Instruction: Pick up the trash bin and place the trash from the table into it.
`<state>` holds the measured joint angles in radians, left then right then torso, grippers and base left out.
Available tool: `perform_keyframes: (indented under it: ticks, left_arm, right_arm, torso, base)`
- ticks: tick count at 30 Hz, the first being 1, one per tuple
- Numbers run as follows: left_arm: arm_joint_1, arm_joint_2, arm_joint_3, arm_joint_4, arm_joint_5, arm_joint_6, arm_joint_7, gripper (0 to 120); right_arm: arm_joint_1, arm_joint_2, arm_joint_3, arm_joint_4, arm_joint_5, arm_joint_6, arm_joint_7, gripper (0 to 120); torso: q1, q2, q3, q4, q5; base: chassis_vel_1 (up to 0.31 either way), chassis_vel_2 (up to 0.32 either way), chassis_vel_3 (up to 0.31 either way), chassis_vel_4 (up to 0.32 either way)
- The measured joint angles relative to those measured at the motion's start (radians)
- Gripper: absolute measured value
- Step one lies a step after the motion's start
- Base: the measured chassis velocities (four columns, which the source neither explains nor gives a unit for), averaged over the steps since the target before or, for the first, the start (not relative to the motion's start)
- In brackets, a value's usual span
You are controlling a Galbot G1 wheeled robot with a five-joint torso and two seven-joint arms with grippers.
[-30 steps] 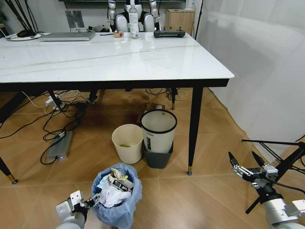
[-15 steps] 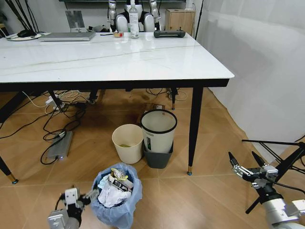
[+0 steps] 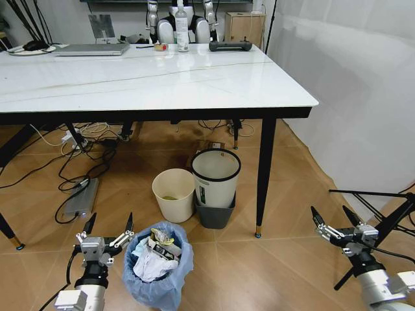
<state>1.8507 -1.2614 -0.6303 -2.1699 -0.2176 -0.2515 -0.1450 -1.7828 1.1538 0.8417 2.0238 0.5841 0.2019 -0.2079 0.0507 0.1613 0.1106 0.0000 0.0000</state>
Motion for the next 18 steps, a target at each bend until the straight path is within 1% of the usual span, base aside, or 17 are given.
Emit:
perform_keyframes:
  ticks: [18]
  left_arm:
    - [0.0, 0.0, 0.001, 0.002, -0.007, 0.009, -0.004, 100]
  right_arm:
    - [0.0, 0.0, 0.0, 0.0, 0.0, 0.0, 0.0, 100]
  torso:
    - [0.0, 0.0, 0.0, 0.0, 0.0]
  base:
    - [0.0, 0.0, 0.0, 0.0]
